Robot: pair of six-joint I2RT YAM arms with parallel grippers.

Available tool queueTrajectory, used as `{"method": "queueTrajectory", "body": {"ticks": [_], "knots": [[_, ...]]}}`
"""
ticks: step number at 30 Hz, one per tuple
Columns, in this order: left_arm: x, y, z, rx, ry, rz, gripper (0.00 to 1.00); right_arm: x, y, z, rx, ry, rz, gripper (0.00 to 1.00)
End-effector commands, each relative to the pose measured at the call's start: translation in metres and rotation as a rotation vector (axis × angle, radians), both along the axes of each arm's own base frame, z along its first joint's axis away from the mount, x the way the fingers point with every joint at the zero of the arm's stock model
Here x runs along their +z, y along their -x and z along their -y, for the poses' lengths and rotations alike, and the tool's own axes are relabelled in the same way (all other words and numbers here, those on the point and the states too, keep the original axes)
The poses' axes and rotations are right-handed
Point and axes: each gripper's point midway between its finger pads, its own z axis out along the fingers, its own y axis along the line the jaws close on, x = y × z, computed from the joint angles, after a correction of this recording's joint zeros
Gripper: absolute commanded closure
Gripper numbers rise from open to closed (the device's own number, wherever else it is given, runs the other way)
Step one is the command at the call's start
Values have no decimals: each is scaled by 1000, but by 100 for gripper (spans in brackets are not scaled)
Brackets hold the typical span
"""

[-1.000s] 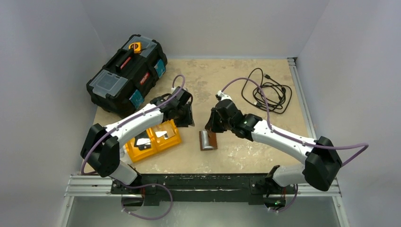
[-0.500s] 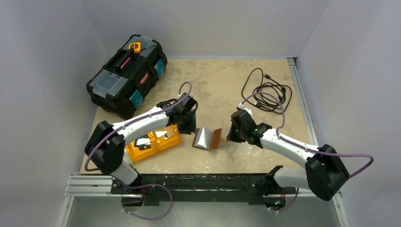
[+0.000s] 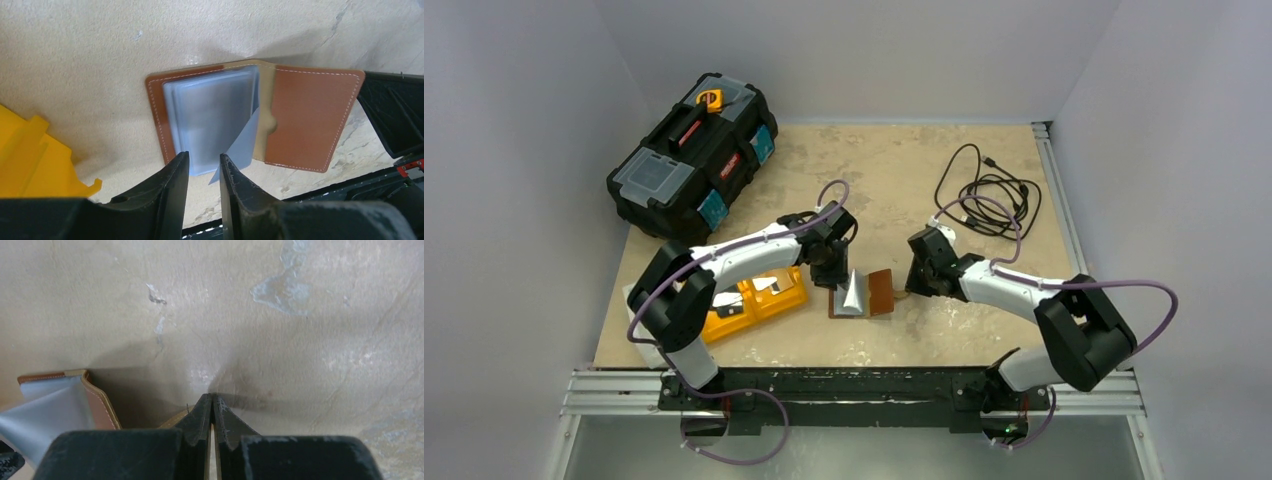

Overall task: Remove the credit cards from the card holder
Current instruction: Open the card holder at the center of the board.

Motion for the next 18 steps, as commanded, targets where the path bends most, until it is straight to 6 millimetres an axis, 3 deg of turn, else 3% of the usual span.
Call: {"method": "queueTrajectory", "body": {"ticks": [1, 11, 18], "knots": [[13, -15, 14, 10, 34, 48, 73, -10, -9, 9, -14, 63, 4, 100], [17, -12, 46, -41, 155, 28, 79, -16, -15, 5, 8, 76, -10, 100], [17, -8, 78, -74, 249, -10, 79, -3, -20, 2, 24, 67, 18, 100]]}}
